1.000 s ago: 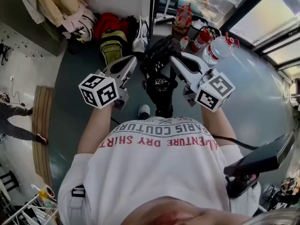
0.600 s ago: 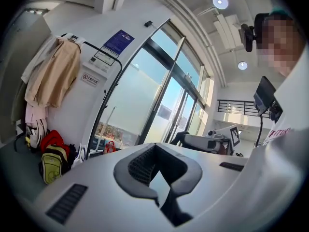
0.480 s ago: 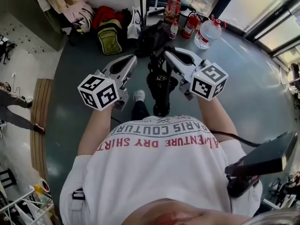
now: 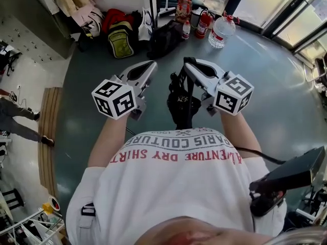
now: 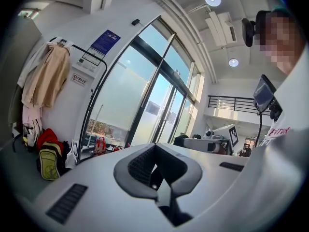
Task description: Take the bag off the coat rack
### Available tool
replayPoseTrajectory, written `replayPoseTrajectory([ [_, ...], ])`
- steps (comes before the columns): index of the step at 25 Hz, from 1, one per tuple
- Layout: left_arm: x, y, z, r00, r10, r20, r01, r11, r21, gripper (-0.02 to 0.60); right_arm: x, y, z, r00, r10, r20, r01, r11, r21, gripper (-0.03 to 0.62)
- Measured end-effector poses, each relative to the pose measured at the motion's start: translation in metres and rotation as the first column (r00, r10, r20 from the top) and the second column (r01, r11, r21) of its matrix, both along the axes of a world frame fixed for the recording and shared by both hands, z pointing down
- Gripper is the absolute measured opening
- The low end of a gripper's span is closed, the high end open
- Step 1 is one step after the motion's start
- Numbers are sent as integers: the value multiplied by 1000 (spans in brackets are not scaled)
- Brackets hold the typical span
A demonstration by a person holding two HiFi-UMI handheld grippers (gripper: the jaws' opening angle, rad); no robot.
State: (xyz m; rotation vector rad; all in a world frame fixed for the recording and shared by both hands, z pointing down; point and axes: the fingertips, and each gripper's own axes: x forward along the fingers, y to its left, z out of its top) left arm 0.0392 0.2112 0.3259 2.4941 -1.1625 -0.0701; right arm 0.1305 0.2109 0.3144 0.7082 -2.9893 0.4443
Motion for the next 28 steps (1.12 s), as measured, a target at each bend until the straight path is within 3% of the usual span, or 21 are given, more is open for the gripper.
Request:
replayPoseTrajectory([
  [12,4,55,-40,997,65,52,-67,997,47,0,-2,61,-31,997,34,71,-35,999,6,34],
  [28,-23,75,-26,997,70,44,-72,996,48,2,-39,78,-22,998,25,49,-25,1000,12,32],
])
